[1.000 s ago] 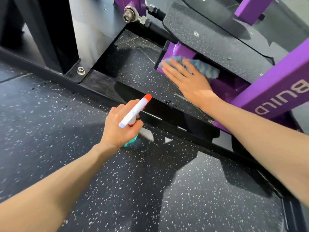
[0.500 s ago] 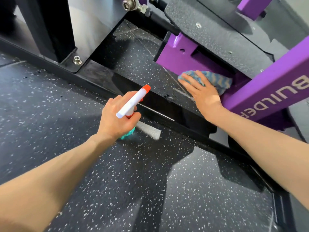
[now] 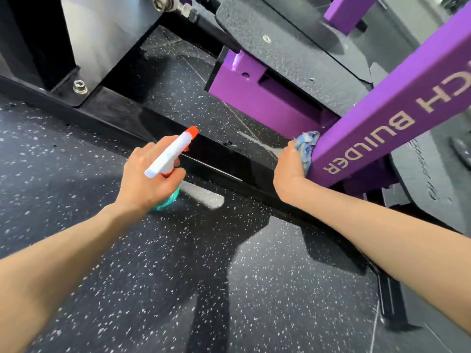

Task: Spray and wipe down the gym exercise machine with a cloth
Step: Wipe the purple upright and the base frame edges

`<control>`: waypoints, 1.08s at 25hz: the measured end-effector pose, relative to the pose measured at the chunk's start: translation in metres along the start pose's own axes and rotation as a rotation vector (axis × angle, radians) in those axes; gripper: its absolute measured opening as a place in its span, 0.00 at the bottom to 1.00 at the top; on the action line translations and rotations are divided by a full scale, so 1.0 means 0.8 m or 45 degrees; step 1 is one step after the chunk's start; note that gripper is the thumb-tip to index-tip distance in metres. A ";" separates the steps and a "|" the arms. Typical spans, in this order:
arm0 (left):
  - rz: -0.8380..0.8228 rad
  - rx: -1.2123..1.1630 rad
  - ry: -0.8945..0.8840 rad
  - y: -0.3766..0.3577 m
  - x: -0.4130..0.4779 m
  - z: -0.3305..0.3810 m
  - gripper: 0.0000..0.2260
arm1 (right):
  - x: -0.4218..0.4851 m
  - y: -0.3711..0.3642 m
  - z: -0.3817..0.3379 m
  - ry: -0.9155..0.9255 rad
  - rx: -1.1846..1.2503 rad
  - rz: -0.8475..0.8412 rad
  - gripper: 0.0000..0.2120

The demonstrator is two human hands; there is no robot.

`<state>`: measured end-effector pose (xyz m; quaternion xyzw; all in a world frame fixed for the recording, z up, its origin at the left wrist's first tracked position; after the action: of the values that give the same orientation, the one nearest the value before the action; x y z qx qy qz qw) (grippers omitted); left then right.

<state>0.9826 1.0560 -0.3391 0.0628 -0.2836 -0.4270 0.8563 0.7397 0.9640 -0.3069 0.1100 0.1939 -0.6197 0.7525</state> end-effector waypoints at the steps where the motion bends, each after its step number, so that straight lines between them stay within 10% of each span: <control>1: 0.005 -0.003 -0.006 0.000 0.000 0.000 0.18 | 0.005 -0.003 -0.002 -0.007 0.011 -0.005 0.20; 8: 0.009 -0.047 -0.033 -0.001 0.001 -0.002 0.16 | -0.026 0.018 0.020 -0.017 0.246 0.150 0.18; 14: 0.023 -0.036 -0.012 -0.002 -0.002 -0.003 0.16 | 0.002 0.043 0.104 -0.979 1.570 0.609 0.16; 21: 0.018 -0.029 -0.075 -0.005 -0.001 0.000 0.14 | 0.022 -0.011 0.106 -1.559 1.762 0.404 0.20; 27: 0.029 -0.055 -0.097 -0.004 -0.001 0.002 0.16 | 0.017 -0.001 0.093 -2.010 1.977 1.073 0.19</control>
<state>0.9793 1.0549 -0.3395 0.0246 -0.3073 -0.4255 0.8508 0.7526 0.9214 -0.2453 0.1797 -0.8039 -0.1710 0.5406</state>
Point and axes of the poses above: each hand's wrist, its own x-axis towards the middle knuckle, its own y-axis out of the back of the hand, z = x × y, the point moved 6 cm from there along x, towards the middle knuckle, and after that the axes turned 15 degrees about z, right-handed, at the moved point
